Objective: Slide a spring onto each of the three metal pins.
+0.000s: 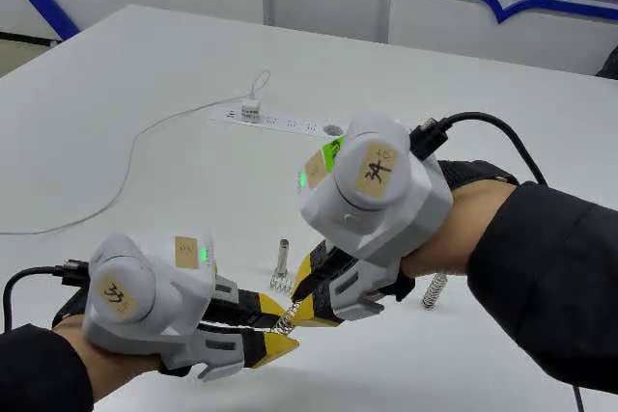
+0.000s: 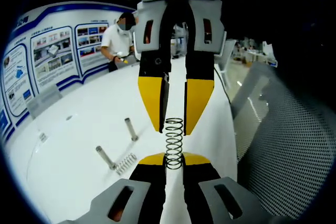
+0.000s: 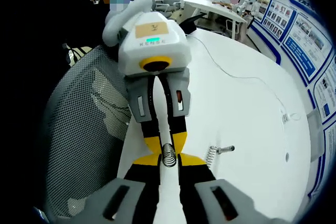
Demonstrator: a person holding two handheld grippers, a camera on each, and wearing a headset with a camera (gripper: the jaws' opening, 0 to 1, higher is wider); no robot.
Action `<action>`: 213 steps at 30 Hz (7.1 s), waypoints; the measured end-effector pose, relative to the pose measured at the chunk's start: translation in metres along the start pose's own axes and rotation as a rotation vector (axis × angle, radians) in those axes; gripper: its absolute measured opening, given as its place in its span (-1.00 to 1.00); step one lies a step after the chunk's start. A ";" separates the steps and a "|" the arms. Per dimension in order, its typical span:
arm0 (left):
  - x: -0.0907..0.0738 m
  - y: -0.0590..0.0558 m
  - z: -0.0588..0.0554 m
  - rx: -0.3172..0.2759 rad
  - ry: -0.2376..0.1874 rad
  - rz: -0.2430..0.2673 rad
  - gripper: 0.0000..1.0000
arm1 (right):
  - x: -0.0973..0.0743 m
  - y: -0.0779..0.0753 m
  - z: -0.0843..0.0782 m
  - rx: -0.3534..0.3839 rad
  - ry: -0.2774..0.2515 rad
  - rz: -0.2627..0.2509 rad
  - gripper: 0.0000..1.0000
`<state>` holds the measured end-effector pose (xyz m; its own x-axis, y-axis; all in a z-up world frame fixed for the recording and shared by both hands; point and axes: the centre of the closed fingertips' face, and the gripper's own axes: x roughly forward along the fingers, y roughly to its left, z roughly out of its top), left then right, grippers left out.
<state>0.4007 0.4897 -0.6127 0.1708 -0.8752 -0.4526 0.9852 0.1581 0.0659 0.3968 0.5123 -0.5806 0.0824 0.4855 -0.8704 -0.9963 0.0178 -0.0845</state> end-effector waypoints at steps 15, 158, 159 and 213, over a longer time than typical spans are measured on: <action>-0.002 0.003 0.008 0.006 -0.037 0.017 -0.79 | 0.009 -0.001 0.002 0.055 -0.051 0.016 -0.75; -0.034 0.029 -0.021 -0.148 -0.020 0.169 -0.31 | 0.077 -0.087 -0.072 0.226 0.157 -0.071 -0.69; -0.034 0.030 -0.021 -0.148 -0.020 0.169 -0.32 | 0.078 -0.087 -0.073 0.229 0.157 -0.071 -0.69; -0.017 0.019 -0.017 -0.054 0.018 0.106 -0.60 | 0.029 -0.010 -0.019 0.070 0.083 0.036 -0.77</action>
<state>0.4165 0.5159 -0.6188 0.2730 -0.8440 -0.4617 0.9594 0.2739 0.0665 0.4094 0.5094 -0.6140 0.0459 0.4131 -0.9095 -0.9977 0.0644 -0.0211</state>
